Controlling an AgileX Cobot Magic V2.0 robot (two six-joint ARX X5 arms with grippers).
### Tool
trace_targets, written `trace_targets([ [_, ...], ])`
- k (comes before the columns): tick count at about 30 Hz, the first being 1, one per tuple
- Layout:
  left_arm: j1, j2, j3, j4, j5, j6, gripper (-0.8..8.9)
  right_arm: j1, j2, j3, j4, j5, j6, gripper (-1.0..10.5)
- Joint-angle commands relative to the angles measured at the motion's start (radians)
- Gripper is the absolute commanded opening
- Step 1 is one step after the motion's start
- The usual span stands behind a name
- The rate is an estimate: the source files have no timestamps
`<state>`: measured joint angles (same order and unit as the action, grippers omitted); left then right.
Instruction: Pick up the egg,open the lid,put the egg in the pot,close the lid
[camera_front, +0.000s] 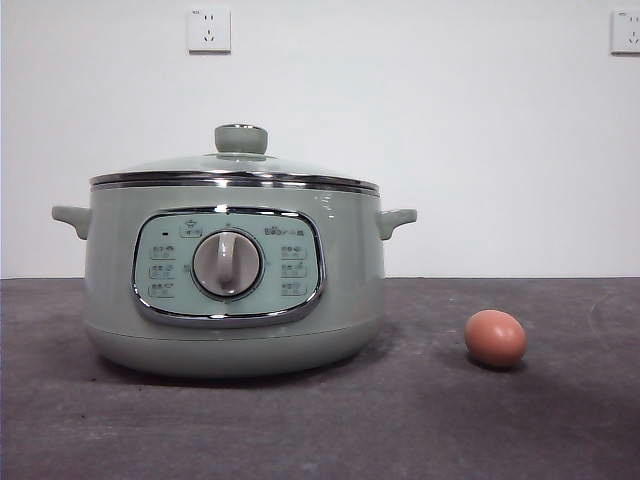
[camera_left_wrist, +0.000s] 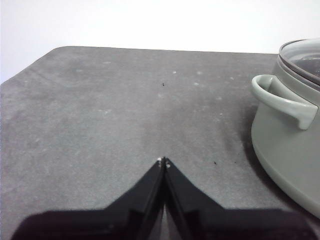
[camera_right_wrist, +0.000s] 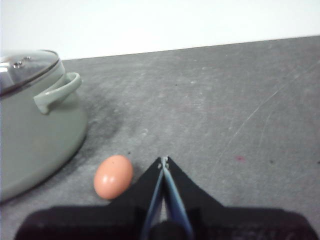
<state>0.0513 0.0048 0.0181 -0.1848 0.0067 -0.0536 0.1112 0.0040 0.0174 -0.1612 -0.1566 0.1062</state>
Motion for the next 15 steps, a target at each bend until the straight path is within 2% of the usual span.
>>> trace_targets([
  [1, 0.002, -0.002, -0.014, 0.003, 0.026, -0.027, -0.03, 0.001, -0.003, -0.011, 0.002, -0.002, 0.113, 0.0],
  [7, 0.002, -0.002, 0.010, -0.011, 0.162, -0.134, -0.06, 0.001, -0.002, 0.012, -0.001, -0.003, 0.238, -0.1],
  [12, 0.002, 0.000, 0.082, -0.062, 0.249, -0.195, -0.06, 0.002, 0.026, 0.080, -0.005, -0.008, 0.256, -0.1],
  [15, 0.002, 0.010, 0.137, -0.100, 0.292, -0.214, -0.06, 0.001, 0.070, 0.135, -0.006, -0.063, 0.256, -0.1],
])
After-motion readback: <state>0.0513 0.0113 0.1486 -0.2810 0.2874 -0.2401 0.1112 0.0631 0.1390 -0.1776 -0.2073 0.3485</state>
